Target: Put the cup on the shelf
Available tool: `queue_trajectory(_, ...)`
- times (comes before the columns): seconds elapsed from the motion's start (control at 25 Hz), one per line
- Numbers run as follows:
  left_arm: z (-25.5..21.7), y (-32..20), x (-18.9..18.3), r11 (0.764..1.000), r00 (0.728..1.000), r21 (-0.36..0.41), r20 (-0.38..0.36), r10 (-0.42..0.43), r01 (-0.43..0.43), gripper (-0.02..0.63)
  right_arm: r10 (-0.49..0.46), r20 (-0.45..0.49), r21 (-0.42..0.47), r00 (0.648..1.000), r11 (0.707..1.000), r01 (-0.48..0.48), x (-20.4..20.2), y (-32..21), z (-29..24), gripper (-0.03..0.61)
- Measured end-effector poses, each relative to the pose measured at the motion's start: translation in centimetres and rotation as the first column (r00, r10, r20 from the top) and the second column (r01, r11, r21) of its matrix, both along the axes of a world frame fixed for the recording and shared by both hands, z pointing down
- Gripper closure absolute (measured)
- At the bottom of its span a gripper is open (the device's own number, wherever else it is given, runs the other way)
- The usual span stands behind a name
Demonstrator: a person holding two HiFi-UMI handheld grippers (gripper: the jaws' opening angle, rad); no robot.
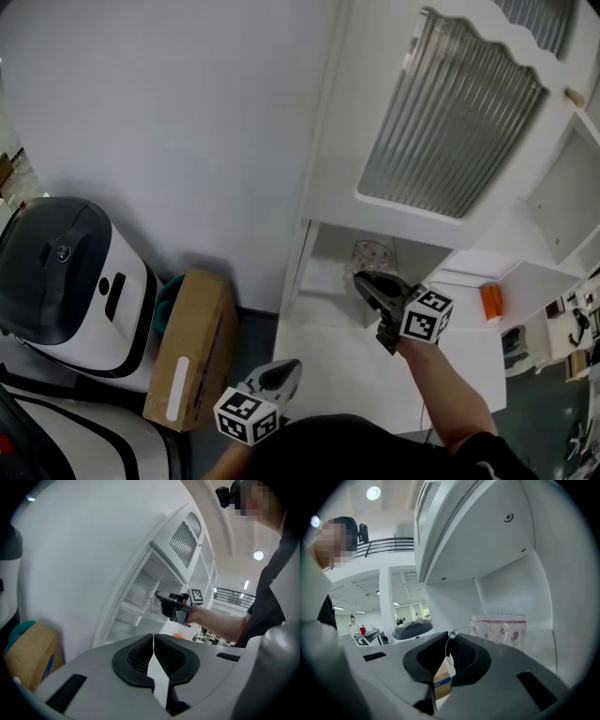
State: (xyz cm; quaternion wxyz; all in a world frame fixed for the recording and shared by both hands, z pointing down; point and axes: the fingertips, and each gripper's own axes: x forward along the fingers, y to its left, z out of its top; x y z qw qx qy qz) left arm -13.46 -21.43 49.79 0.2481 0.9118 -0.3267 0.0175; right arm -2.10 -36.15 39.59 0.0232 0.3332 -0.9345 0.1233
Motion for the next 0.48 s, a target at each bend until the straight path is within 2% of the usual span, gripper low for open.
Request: queue_trajectory(0.48,0.1,-0.8,0.4,1.000,1.000,-0.013,0.003,-0.019,0.019,0.595,0.055,-0.003,-0.045,0.998,0.997,-0.055,1.2,-3.4,0.9,0.555)
